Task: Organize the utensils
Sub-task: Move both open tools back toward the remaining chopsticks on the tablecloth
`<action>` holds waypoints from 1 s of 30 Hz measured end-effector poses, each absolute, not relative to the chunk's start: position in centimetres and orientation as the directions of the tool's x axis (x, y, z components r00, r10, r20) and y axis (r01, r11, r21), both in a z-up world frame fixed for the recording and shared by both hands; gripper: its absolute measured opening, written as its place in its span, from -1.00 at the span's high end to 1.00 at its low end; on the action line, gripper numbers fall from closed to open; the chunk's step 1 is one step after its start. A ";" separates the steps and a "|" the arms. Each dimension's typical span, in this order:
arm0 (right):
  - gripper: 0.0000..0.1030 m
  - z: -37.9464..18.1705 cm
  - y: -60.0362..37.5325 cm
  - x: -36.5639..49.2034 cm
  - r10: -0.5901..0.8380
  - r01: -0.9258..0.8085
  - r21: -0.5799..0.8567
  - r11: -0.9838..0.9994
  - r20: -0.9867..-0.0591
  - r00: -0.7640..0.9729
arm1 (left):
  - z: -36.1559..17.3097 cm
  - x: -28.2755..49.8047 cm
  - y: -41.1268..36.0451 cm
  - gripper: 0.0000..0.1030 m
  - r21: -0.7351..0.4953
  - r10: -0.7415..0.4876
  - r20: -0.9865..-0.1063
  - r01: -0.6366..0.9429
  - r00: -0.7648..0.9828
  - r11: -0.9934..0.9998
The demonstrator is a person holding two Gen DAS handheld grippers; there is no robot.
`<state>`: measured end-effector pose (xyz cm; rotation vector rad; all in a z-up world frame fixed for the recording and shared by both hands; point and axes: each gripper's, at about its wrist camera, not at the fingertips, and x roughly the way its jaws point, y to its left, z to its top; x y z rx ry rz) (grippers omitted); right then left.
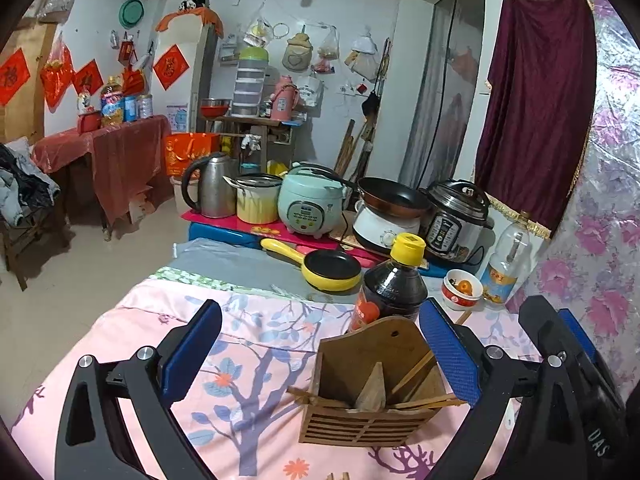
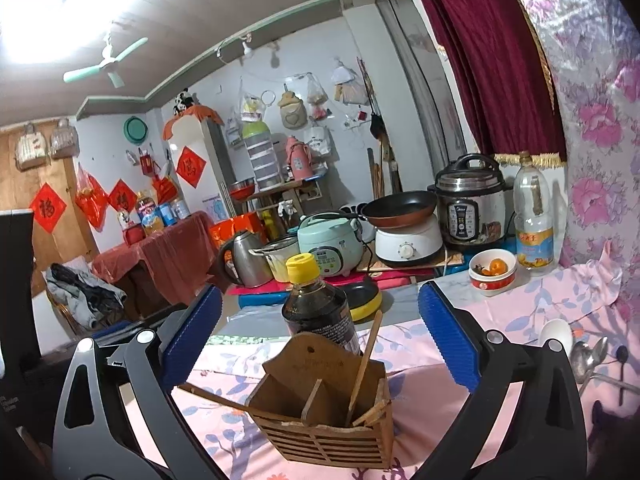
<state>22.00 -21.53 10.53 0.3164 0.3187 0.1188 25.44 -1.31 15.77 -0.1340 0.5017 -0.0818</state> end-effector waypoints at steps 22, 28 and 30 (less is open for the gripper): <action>-0.87 13.3 -22.8 9.4 0.061 0.003 0.235 0.972 -0.267 0.962 | 16.7 11.9 -1.6 -0.89 0.031 0.033 -0.371 -0.024 0.928 0.999; -0.87 10.0 -23.2 6.8 0.030 0.037 0.219 0.975 -0.297 0.954 | 9.2 10.2 0.8 -0.89 0.129 0.164 -0.415 -0.120 0.895 0.984; -0.87 6.7 -23.6 6.9 0.047 0.045 0.236 0.971 -0.369 0.928 | 6.6 10.8 1.8 -0.89 0.133 0.164 -0.496 -0.112 0.853 0.985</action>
